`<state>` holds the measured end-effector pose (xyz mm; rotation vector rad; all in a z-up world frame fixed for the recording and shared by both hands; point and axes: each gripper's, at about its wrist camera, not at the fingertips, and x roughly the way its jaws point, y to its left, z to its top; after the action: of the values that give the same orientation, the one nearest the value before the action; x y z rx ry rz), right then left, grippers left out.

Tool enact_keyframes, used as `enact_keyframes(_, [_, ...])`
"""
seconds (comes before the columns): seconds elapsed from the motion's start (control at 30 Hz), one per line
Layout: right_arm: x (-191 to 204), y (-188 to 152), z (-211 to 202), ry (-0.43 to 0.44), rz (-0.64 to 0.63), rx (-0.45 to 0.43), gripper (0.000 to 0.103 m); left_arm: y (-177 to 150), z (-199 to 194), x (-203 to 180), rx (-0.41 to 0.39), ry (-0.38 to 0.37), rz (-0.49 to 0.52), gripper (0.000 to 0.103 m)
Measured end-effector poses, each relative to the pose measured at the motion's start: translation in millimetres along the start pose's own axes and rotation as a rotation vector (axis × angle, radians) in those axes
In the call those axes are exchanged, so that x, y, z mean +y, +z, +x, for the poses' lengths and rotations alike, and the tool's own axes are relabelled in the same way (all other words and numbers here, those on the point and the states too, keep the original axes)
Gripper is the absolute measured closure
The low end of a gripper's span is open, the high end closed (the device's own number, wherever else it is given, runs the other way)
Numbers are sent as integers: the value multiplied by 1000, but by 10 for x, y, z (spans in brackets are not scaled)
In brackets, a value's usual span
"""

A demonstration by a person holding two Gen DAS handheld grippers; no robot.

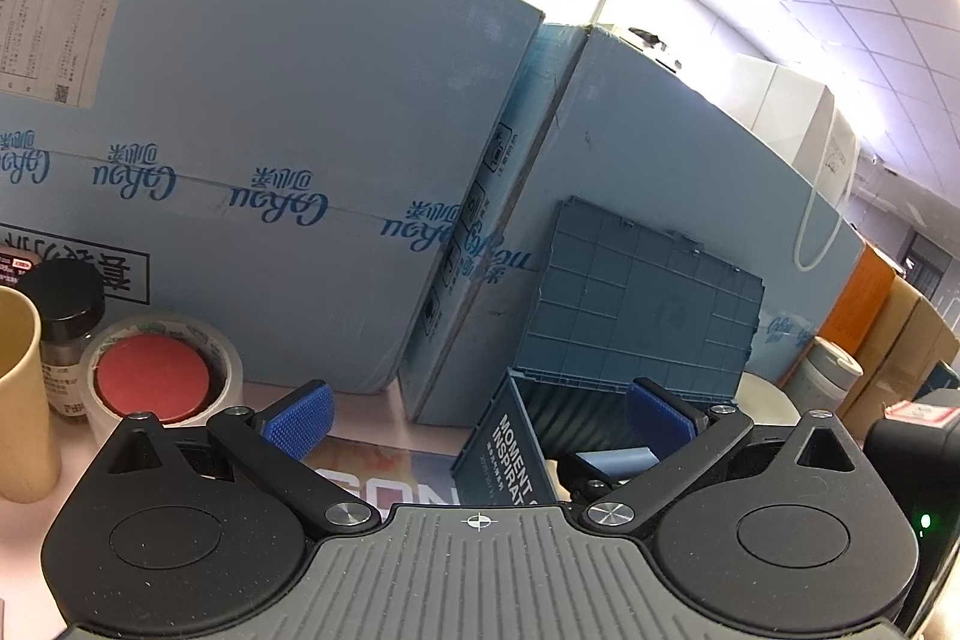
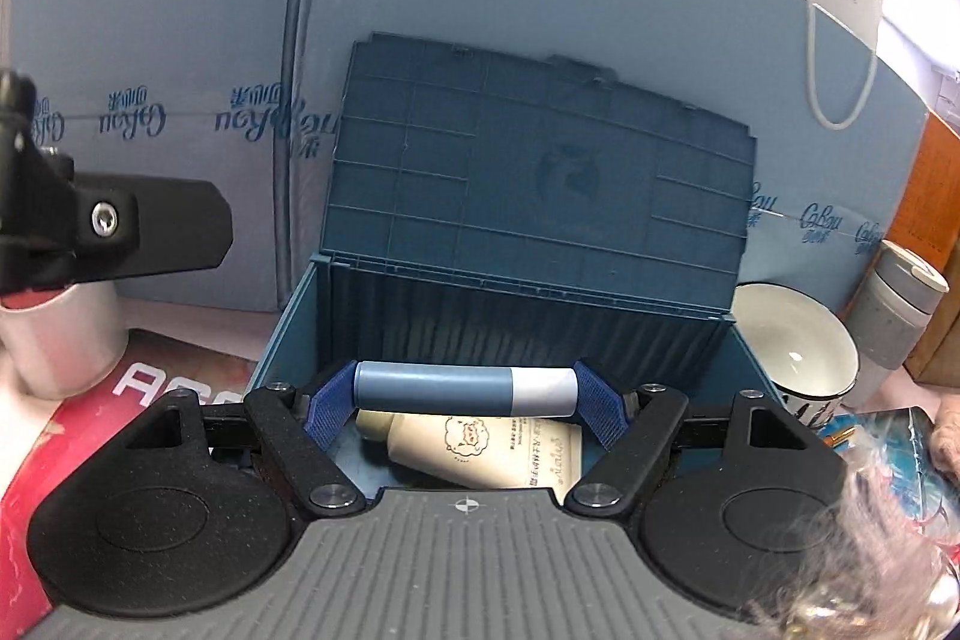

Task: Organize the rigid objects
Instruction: 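Lower the marker into the blue box and open the right tool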

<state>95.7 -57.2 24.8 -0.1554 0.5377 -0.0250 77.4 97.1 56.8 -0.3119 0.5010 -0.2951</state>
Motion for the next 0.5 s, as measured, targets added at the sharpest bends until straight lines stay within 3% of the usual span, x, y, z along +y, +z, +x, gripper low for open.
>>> enact_keyframes(0.5, [-88,59,48,62,53,61,27,1,-2,39,-1,-13,-18,0])
